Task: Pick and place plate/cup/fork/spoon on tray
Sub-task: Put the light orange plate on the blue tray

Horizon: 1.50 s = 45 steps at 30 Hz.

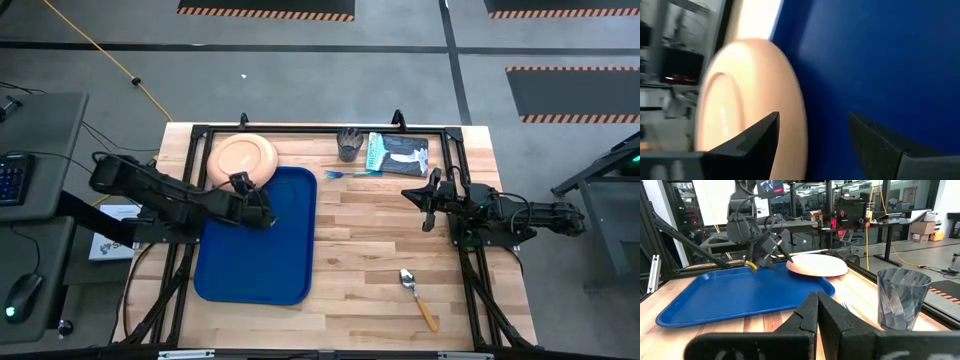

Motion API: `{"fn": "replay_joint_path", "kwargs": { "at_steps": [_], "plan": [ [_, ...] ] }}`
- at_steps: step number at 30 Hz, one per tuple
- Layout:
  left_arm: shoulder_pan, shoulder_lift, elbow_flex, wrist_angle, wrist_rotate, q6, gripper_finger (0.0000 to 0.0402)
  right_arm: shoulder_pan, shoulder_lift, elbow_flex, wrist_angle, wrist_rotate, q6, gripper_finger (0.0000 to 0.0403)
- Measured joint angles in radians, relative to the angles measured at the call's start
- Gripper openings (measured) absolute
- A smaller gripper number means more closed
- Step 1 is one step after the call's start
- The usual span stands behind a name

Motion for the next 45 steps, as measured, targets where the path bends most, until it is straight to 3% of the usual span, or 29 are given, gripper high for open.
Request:
{"fn": "replay_joint_path", "kwargs": {
  "at_steps": [4,23,35,45],
  "plan": [
    [-0.021,0.003,0.0,-0.011,0.048,-0.023,0.0227,0.0,0.0,0.0,0.0,0.0,0.0,0.0],
    [-0.037,0.002,-0.111,0.052,-0.164,0.013,0.0227,0.0,0.0,0.0,0.0,0.0,0.0,0.0],
    [-0.031,0.058,-0.106,0.036,-0.147,0.011,0.0227,0.0,0.0,0.0,0.0,0.0,0.0,0.0],
    [0.01,0.165,-0.101,0.042,-0.303,0.003,0.0227,0.0,0.0,0.0,0.0,0.0,0.0,0.0]
  ]
}}
